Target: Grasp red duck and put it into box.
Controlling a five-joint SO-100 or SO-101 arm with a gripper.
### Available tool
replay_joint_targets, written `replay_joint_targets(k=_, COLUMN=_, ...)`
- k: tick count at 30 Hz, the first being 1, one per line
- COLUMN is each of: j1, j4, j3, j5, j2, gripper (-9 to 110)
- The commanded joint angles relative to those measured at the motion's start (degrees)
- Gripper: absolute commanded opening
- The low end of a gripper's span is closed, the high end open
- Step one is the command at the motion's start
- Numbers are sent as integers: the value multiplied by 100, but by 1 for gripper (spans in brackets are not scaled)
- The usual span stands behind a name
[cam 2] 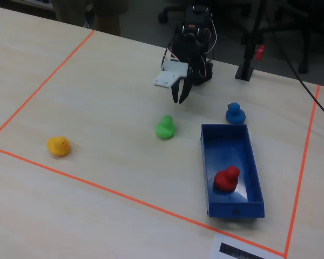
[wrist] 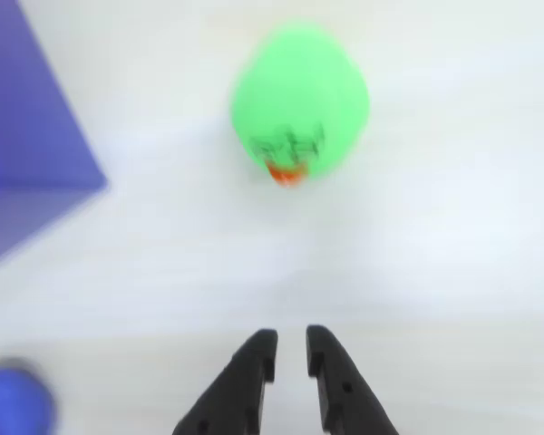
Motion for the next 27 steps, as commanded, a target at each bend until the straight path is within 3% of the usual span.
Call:
replay_joint_targets(k=1, j1=26, j4=220, j3=308, j5=-70, j2=457, gripper=0)
replay_joint_targets(k=9, j1=9, j4=1406, j3=457, j5=-483, j2=457, gripper=0)
replay_joint_targets(k=27, j1=70, j4=1389, j3=457, j5=-211, j2=457, gripper=0)
